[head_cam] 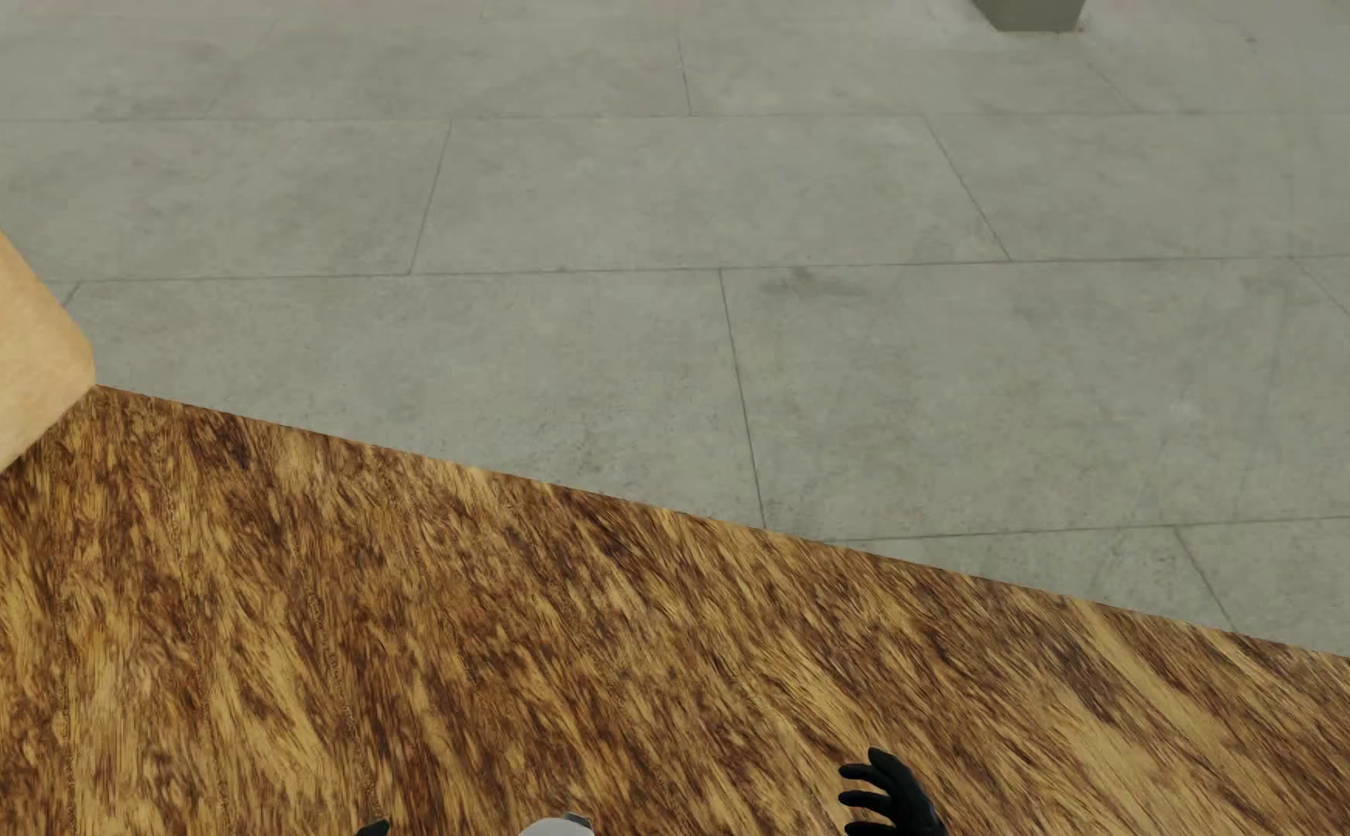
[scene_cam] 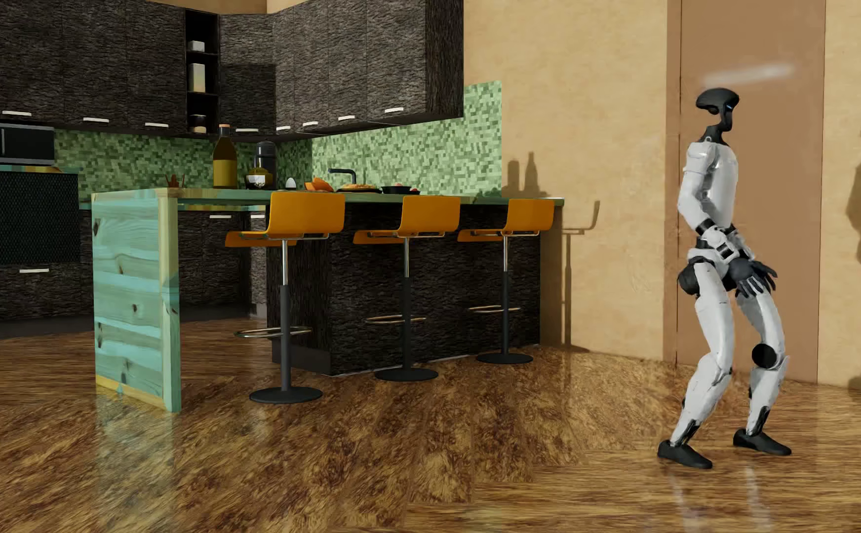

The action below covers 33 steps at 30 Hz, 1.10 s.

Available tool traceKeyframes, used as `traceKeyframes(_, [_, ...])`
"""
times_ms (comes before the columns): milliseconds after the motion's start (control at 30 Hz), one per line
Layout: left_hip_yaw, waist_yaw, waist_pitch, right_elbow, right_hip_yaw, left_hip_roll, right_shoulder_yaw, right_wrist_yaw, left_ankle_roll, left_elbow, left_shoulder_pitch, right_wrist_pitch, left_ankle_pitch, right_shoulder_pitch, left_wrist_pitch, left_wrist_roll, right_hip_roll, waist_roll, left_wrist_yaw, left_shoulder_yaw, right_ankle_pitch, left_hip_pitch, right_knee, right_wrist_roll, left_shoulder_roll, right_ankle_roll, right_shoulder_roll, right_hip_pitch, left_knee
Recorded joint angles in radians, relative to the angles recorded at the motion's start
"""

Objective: Rotate 180

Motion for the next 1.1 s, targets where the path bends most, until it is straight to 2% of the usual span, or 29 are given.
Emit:
traceKeyframes(100, [-0.008, 0.052, -0.013, 0.018, -0.011, -0.03, -0.001, -0.025, 0.003, -0.013, 0.028, -0.112, 0.054, -0.017, -0.005, -0.009, -0.014, 0.028, -0.039, 0.011, -0.004, 0.023, -0.046, -0.038, -0.001, -0.003, -0.02, 0.038, -0.088])
traceKeyframes(167, [0.047, 0.029, 0.002, 0.004, -0.035, 0.017, -0.005, -0.037, 0.001, 0.002, 0.016, -0.18, 0.031, -0.019, 0.003, -0.034, -0.021, 0.061, -0.036, 0.018, -0.019, 0.013, -0.014, -0.042, 0.022, -0.009, -0.029, 0.056, -0.058])
traceKeyframes(200, [0.046, -0.012, 0.026, -0.002, -0.006, 0.006, 0.015, -0.044, 0.005, 0.017, -0.009, -0.198, 0.04, -0.026, 0.004, -0.036, -0.029, 0.064, -0.021, 0.021, -0.019, 0.001, 0.115, -0.039, 0.028, -0.043, -0.026, 0.009, -0.031])
traceKeyframes(233, [0.028, -0.044, 0.034, 0.012, 0.041, -0.013, 0.039, -0.037, 0.003, 0.008, -0.013, -0.199, 0.039, -0.013, -0.016, -0.029, -0.017, 0.059, 0.005, -0.002, 0.032, -0.015, 0.24, -0.033, 0.037, -0.095, -0.027, -0.058, -0.016])
traceKeyframes(267, [0.005, -0.065, 0.039, 0.017, 0.094, -0.031, 0.035, -0.018, -0.002, 0.003, -0.007, -0.18, 0.048, 0.021, -0.046, -0.016, 0.012, 0.048, 0.038, -0.012, 0.073, -0.014, 0.304, -0.024, 0.038, -0.173, -0.023, -0.09, -0.027])
traceKeyframes(300, [-0.022, -0.056, 0.015, 0.032, 0.13, -0.048, 0.017, 0.018, -0.011, -0.005, 0.011, -0.153, 0.07, 0.085, -0.076, -0.009, 0.046, 0.029, 0.071, -0.015, 0.017, -0.025, 0.237, -0.015, 0.04, -0.246, -0.045, -0.083, -0.061])
traceKeyframes(333, [-0.029, -0.022, 0.006, 0.096, 0.149, -0.066, -0.023, 0.049, -0.015, -0.011, 0.031, -0.124, 0.063, 0.112, -0.09, -0.013, 0.047, 0.003, 0.102, -0.011, -0.093, -0.019, 0.07, 0.003, 0.024, -0.146, -0.052, -0.001, -0.086])
traceKeyframes(367, [0.007, 0.015, 0.014, 0.109, 0.113, -0.029, -0.04, 0.059, -0.019, -0.025, 0.035, -0.082, -0.049, 0.108, -0.075, -0.027, 0.059, 0.031, 0.121, -0.004, -0.074, -0.029, -0.016, 0.019, -0.011, -0.019, -0.077, 0.064, 0.004])
traceKeyframes(400, [0.058, 0.0, 0.025, 0.027, 0.068, -0.007, -0.045, 0.054, -0.02, -0.006, 0.014, -0.031, -0.093, 0.064, -0.053, -0.043, 0.055, 0.039, 0.117, -0.004, -0.076, -0.036, 0.044, 0.022, 0.004, -0.048, -0.084, 0.044, 0.039])
traceKeyframes(433, [0.047, -0.02, 0.032, 0.045, 0.055, -0.026, -0.018, 0.041, 0.007, -0.008, 0.034, -0.015, -0.057, 0.001, -0.046, -0.052, 0.039, 0.023, 0.099, 0.021, -0.084, -0.04, 0.108, 0.004, 0.02, -0.023, -0.048, 0.022, 0.034])
traceKeyframes(467, [0.038, -0.03, 0.041, 0.038, 0.031, -0.022, 0.033, 0.026, 0.037, 0.023, 0.033, -0.017, -0.034, -0.018, -0.046, -0.053, 0.038, 0.033, 0.083, 0.032, -0.068, -0.044, 0.186, -0.027, 0.012, -0.072, -0.031, 0.003, 0.049])
traceKeyframes(500, [0.02, -0.042, 0.045, 0.046, 0.038, -0.035, 0.057, 0.025, 0.014, 0.034, 0.025, -0.033, 0.019, -0.023, -0.042, -0.047, 0.032, 0.035, 0.072, 0.015, 0.029, -0.043, 0.335, -0.055, 0.017, -0.084, -0.038, -0.073, 0.035])
traceKeyframes(533, [-0.002, -0.046, 0.047, 0.027, 0.072, -0.053, 0.051, 0.031, 0.01, 0.056, 0.007, -0.046, 0.04, -0.004, -0.055, -0.034, 0.051, 0.027, 0.071, 0.006, 0.145, -0.034, 0.424, -0.065, 0.022, -0.125, -0.048, -0.135, 0.008])
traceKeyframes(567, [-0.018, -0.036, 0.026, 0.021, 0.122, -0.077, 0.016, 0.048, 0.007, 0.045, 0.017, -0.067, 0.069, 0.035, -0.076, -0.026, 0.07, 0.001, 0.074, 0.016, 0.119, -0.036, 0.378, -0.061, 0.017, -0.152, -0.062, -0.167, -0.035])
traceKeyframes(600, [-0.029, -0.001, 0.009, 0.071, 0.155, -0.108, -0.041, 0.065, -0.004, 0.003, 0.027, -0.099, 0.097, 0.071, -0.084, -0.03, 0.073, -0.034, 0.078, -0.01, -0.063, -0.031, 0.147, -0.042, 0.017, -0.203, -0.081, -0.127, -0.086])
traceKeyframes(633, [0.008, 0.035, 0.003, 0.112, 0.106, -0.062, -0.076, 0.061, -0.022, -0.018, 0.023, -0.122, -0.008, 0.096, -0.08, -0.04, 0.06, -0.011, 0.075, -0.026, -0.022, -0.046, 0.069, -0.016, 0.001, -0.03, -0.104, -0.071, -0.036])
traceKeyframes(667, [0.068, 0.05, -0.004, 0.083, 0.051, -0.012, -0.079, 0.05, -0.042, -0.045, 0.025, -0.126, -0.127, 0.099, -0.074, -0.045, 0.051, 0.011, 0.061, -0.003, -0.014, -0.079, 0.038, -0.002, 0.004, -0.057, -0.114, -0.041, 0.104])
traceKeyframes(700, [0.1, 0.049, -0.019, 0.053, 0.019, 0.005, -0.065, 0.045, -0.064, -0.053, 0.035, -0.132, -0.198, 0.099, -0.078, -0.041, 0.036, 0.025, 0.036, 0.025, -0.015, -0.084, 0.023, -0.006, 0.019, -0.056, -0.119, -0.023, 0.205])
traceKeyframes(767, [0.106, 0.0, -0.024, -0.009, -0.044, 0.035, -0.017, 0.04, -0.104, -0.014, 0.001, -0.143, -0.212, 0.076, -0.058, -0.016, 0.01, 0.071, -0.006, 0.029, -0.044, -0.004, 0.081, -0.043, 0.041, -0.053, -0.055, -0.005, 0.186])
traceKeyframes(800, [0.107, -0.056, -0.012, -0.012, -0.023, 0.028, 0.011, 0.056, -0.083, 0.007, 0.001, -0.148, -0.107, 0.056, -0.062, -0.013, -0.005, 0.071, -0.014, 0.024, -0.056, 0.017, 0.185, -0.066, 0.056, -0.061, -0.011, -0.038, 0.119])
traceKeyframes(833, [0.092, -0.086, -0.005, 0.007, 0.025, 0.01, 0.072, 0.076, 0.014, 0.02, 0.01, -0.142, -0.104, 0.042, -0.074, -0.018, 0.012, 0.073, -0.007, 0.026, -0.027, 0.012, 0.26, -0.082, 0.053, -0.043, -0.031, -0.07, 0.125])
traceKeyframes(867, [0.066, -0.083, -0.019, 0.036, 0.087, -0.023, 0.052, 0.099, 0.047, 0.019, 0.009, -0.134, -0.083, 0.068, -0.078, -0.027, 0.037, 0.054, 0.01, 0.012, -0.008, -0.006, 0.295, -0.084, 0.052, -0.1, -0.04, -0.104, 0.107])
traceKeyframes(900, [0.041, -0.041, -0.027, 0.081, 0.154, -0.059, 0.009, 0.113, 0.001, -0.006, 0.012, -0.118, -0.067, 0.104, -0.078, -0.037, 0.057, 0.017, 0.03, 0.013, -0.099, -0.006, 0.171, -0.066, 0.042, -0.182, -0.055, -0.064, 0.064])
traceKeyframes(933, [0.045, 0.014, -0.026, 0.101, 0.115, -0.035, -0.047, 0.106, -0.018, -0.013, 0.01, -0.084, -0.149, 0.112, -0.072, -0.04, 0.043, 0.033, 0.047, 0.029, -0.082, -0.008, 0.084, -0.039, 0.001, -0.001, -0.081, -0.012, 0.107])
traceKeyframes(967, [0.073, 0.031, -0.018, 0.078, 0.059, -0.006, -0.053, 0.082, -0.037, -0.031, 0.007, -0.046, -0.204, 0.099, -0.049, -0.038, 0.026, 0.047, 0.051, 0.031, -0.071, -0.01, 0.051, -0.014, -0.017, -0.015, -0.099, 0.022, 0.181])
traceKeyframes(1000, [0.1, 0.031, -0.02, 0.067, 0.033, 0.016, -0.039, 0.053, -0.057, -0.048, 0.029, -0.021, -0.232, 0.066, -0.037, -0.031, 0.013, 0.047, 0.038, 0.013, -0.074, 0.002, 0.041, -0.002, 0.004, -0.011, -0.089, 0.034, 0.214])
traceKeyframes(1033, [0.111, 0.001, -0.008, 0.056, 0.006, 0.044, -0.001, 0.024, -0.072, -0.02, 0.029, -0.012, -0.223, 0.018, -0.032, -0.018, 0.003, 0.054, 0.019, 0.025, -0.077, 0.028, 0.083, -0.009, 0.033, -0.008, -0.044, 0.034, 0.188])
traceKeyframes(1067, [0.109, -0.032, 0.017, 0.02, -0.005, 0.056, 0.052, 0.006, -0.056, 0.037, 0.002, -0.009, -0.166, -0.026, -0.035, -0.005, -0.006, 0.071, 0.008, 0.056, -0.036, 0.04, 0.209, -0.02, 0.034, -0.045, -0.019, -0.01, 0.162])
traceKeyframes(1100, [0.091, -0.064, 0.016, -0.025, 0.039, 0.024, 0.065, 0.009, 0.056, 0.07, 0.001, -0.023, -0.153, -0.015, -0.059, 0.002, -0.002, 0.056, 0.009, 0.049, 0.084, 0.017, 0.365, -0.03, 0.066, -0.102, 0.009, -0.115, 0.157])
